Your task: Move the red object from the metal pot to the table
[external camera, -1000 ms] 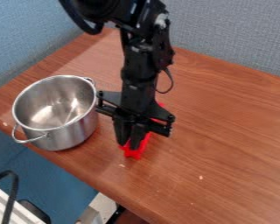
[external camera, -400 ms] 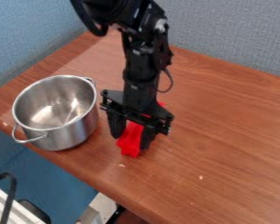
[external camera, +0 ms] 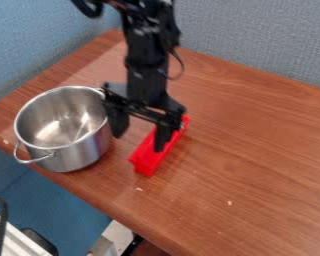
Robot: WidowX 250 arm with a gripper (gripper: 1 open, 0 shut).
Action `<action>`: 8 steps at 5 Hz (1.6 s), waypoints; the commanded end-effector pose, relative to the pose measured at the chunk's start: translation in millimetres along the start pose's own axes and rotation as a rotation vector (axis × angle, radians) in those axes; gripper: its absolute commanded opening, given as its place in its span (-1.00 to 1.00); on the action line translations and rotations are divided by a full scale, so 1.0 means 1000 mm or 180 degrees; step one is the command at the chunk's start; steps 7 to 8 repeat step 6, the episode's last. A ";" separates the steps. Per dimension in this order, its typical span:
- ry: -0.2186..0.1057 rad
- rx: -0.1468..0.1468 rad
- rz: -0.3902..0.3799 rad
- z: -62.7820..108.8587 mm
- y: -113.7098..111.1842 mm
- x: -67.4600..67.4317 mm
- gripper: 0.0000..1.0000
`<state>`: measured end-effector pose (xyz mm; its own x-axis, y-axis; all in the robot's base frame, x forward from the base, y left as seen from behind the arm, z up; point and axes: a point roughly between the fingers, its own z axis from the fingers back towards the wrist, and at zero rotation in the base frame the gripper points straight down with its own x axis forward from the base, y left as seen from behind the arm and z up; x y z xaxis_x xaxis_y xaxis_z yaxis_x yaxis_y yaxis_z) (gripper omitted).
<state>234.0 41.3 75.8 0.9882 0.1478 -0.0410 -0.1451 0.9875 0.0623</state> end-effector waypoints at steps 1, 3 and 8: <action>-0.0311 0.0009 -0.0033 0.018 0.004 0.005 1.00; -0.0228 -0.0050 -0.0021 -0.001 0.020 0.000 1.00; -0.0266 0.0010 -0.0455 -0.023 0.030 -0.002 1.00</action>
